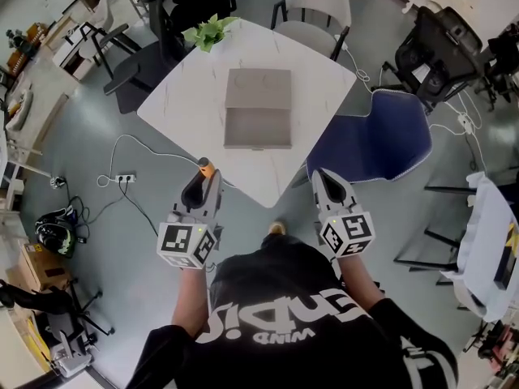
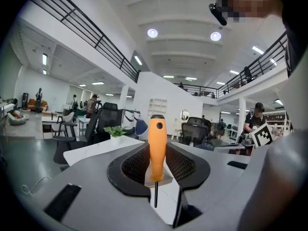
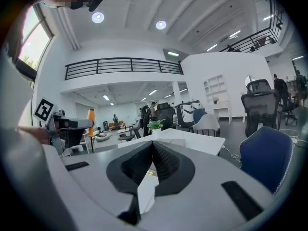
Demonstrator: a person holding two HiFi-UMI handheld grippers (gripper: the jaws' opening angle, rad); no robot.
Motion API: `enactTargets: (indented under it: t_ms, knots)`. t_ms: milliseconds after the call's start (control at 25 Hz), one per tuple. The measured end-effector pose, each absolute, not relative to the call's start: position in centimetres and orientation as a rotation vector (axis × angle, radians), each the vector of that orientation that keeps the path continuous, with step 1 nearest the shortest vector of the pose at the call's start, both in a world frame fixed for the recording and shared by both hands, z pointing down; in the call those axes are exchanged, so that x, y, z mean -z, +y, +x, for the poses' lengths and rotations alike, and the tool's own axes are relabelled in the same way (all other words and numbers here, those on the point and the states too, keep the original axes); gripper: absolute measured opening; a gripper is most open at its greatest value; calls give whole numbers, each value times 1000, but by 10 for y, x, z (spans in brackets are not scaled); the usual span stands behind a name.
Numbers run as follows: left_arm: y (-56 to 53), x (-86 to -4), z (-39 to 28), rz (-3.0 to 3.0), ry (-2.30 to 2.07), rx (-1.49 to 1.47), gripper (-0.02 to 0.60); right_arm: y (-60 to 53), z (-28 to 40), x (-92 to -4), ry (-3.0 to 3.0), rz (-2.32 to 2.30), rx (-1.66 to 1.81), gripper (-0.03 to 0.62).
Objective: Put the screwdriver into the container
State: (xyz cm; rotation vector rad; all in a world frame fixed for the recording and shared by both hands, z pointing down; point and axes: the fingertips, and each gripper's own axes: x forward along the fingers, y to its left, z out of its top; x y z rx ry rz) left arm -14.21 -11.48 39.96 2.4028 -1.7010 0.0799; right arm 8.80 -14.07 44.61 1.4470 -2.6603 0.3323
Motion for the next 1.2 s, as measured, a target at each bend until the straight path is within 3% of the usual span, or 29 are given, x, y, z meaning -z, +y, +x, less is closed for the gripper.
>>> enactTargets:
  t_ms: [680, 1200]
  knots:
    - [-193, -404, -148, 2481, -1586, -131, 114, -201, 76, -445, -2629, 1524, -352, 12]
    - [-282, -435, -124, 2676, -1263, -411, 114, -229, 70, -449, -2570, 1632, -373, 12]
